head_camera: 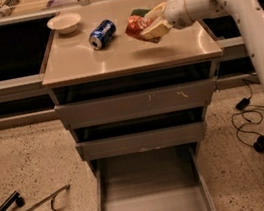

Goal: Pick coke can from bottom drawer and place on counter

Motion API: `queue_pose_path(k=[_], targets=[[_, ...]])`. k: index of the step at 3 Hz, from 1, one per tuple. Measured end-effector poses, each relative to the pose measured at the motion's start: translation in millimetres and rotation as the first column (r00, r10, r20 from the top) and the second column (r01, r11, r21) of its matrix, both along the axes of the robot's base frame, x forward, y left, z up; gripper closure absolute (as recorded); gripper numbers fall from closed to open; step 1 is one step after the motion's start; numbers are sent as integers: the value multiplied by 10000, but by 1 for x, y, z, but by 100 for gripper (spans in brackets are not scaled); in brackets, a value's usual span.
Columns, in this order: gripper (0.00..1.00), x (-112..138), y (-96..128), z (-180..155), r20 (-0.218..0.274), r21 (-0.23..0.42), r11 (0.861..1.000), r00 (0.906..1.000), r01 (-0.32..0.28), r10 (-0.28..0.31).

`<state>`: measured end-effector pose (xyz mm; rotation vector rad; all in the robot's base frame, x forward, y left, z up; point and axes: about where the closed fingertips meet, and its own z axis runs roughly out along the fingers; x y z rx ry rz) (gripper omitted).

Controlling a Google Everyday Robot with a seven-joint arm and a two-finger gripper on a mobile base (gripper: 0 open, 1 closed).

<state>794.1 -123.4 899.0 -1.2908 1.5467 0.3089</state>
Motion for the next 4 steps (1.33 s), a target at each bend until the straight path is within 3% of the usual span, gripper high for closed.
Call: queue_pose_path(k=[2, 4], targets=[[100, 19, 4, -15, -385, -499, 9986, 9992, -166, 147], [100, 9, -1, -33, -1155, -919, 9950, 9929, -379, 271]])
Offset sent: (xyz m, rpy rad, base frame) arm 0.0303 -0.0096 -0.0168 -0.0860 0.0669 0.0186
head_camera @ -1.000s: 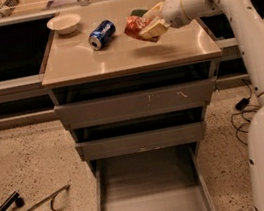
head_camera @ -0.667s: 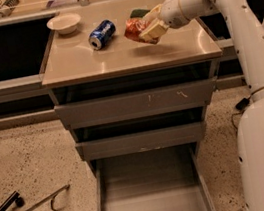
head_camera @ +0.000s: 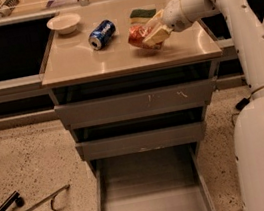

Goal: Pick coke can from bottom drawer and place on counter

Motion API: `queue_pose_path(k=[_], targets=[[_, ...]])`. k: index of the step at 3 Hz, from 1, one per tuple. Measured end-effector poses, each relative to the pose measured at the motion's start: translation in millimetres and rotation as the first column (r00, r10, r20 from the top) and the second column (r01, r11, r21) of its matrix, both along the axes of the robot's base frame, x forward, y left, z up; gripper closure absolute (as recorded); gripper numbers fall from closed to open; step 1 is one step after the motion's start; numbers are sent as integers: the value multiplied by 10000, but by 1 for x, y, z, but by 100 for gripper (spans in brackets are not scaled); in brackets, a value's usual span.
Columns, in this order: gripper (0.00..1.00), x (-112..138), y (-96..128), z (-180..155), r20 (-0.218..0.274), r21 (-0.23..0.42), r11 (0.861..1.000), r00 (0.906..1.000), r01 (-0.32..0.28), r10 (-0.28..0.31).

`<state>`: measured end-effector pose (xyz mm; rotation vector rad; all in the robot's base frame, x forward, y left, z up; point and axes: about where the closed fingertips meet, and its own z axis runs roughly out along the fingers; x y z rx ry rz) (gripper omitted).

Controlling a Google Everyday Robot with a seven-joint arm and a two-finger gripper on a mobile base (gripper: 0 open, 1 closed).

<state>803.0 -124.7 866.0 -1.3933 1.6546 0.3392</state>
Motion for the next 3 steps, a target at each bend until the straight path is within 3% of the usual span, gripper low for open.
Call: queue_pose_path(k=[3], targets=[[100, -7, 3, -18, -687, 43, 9996, 9972, -288, 290]])
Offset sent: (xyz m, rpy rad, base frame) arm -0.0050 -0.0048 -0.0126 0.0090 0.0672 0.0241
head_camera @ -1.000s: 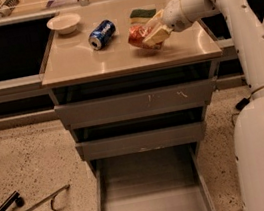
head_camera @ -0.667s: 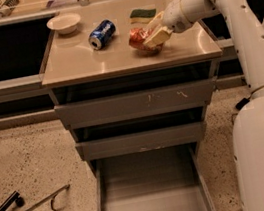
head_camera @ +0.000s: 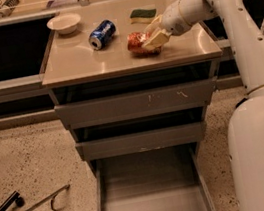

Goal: Pick coke can from bottom drawer and place on counter

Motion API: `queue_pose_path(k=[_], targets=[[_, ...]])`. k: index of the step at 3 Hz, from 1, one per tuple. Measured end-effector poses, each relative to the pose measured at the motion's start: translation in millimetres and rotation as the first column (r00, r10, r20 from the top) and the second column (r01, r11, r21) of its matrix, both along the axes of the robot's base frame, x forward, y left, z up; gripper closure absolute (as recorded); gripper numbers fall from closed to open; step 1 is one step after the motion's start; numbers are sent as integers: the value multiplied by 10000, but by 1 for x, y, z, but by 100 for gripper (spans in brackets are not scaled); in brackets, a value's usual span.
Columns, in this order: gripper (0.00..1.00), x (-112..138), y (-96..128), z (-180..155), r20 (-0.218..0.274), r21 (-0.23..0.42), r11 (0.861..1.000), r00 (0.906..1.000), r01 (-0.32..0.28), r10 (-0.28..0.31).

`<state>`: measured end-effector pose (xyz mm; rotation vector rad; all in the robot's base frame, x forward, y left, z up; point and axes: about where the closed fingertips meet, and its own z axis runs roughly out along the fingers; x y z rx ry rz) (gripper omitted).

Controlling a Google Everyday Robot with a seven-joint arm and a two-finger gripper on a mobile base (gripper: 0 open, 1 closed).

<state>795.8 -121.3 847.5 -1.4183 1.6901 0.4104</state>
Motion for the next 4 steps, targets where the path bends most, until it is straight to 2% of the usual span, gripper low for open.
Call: queue_pose_path(k=[1, 2, 4], targets=[[100, -1, 2, -5, -163, -13, 10000, 9999, -42, 42], [81, -1, 2, -5, -164, -13, 10000, 9999, -43, 43], [34, -1, 2, -5, -164, -13, 10000, 9999, -43, 43]])
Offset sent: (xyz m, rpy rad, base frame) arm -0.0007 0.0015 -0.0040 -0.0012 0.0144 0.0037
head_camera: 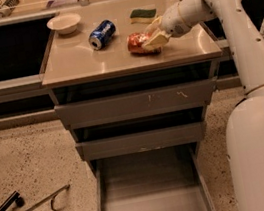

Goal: Pick coke can from bottom drawer and place on counter

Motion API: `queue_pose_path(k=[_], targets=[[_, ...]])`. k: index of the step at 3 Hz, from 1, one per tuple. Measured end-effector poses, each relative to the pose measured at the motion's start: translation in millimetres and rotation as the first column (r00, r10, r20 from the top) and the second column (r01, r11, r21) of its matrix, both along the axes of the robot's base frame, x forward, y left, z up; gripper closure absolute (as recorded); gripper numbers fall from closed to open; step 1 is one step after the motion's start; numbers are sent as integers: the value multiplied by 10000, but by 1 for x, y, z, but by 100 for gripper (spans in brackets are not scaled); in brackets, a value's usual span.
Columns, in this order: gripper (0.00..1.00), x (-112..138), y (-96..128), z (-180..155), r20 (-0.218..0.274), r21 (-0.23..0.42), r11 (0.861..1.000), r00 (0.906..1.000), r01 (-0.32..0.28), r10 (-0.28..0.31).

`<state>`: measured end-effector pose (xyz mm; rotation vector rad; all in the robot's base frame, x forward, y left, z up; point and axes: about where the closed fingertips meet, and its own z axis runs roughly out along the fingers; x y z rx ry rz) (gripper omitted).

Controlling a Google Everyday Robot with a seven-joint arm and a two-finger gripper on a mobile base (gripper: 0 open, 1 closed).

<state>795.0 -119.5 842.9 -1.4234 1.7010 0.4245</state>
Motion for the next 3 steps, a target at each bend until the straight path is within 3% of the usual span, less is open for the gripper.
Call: queue_pose_path(k=[1, 2, 3], targets=[[12, 0, 0, 0, 0, 0, 10000, 10000, 0, 0], [0, 0, 0, 0, 0, 0, 10000, 10000, -1, 1], [0, 0, 0, 0, 0, 0, 10000, 10000, -1, 1]])
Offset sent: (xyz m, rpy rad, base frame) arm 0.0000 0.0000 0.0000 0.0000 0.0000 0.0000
